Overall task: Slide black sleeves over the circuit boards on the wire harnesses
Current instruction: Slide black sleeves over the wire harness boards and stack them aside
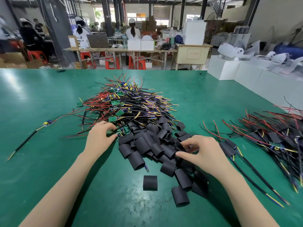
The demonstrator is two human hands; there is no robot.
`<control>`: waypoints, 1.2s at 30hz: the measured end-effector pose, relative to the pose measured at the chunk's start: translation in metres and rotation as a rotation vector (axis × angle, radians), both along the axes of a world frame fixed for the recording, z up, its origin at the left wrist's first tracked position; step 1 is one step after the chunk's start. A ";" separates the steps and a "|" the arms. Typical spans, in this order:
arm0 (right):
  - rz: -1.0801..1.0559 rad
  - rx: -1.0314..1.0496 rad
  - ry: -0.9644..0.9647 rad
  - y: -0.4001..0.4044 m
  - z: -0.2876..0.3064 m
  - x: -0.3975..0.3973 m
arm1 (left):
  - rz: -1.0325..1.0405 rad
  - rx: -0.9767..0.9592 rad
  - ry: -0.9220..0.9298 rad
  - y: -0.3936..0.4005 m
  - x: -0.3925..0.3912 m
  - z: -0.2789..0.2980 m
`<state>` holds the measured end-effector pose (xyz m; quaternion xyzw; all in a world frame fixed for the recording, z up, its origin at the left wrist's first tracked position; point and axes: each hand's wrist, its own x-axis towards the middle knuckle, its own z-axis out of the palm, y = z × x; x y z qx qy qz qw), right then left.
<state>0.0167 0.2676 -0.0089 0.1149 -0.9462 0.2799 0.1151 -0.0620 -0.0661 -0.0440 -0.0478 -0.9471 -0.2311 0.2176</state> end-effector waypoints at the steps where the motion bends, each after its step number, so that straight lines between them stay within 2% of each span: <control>1: -0.004 -0.015 0.000 0.000 0.000 0.000 | 0.004 0.054 0.005 -0.001 0.002 0.000; 6: -0.003 0.035 0.012 -0.001 -0.002 0.001 | 0.016 0.206 0.099 -0.003 0.010 0.000; 9: 0.022 0.012 0.000 -0.003 -0.003 0.000 | -0.014 0.369 0.189 0.001 0.020 0.013; 15: 0.000 -0.039 0.068 -0.007 -0.008 -0.003 | -0.248 0.500 0.109 0.020 0.044 0.033; 23: -0.021 -0.075 0.073 -0.012 -0.015 -0.007 | -0.345 0.467 -0.052 0.048 0.058 0.025; 27: -0.088 0.012 0.116 -0.014 -0.021 -0.007 | -0.336 0.421 -0.051 0.058 0.061 0.022; 31: 0.075 -0.060 0.131 -0.019 -0.010 -0.001 | -0.326 0.422 -0.044 0.054 0.061 0.024; 36: 0.211 0.218 -0.008 -0.030 -0.010 0.009 | -0.282 0.437 -0.036 0.050 0.059 0.023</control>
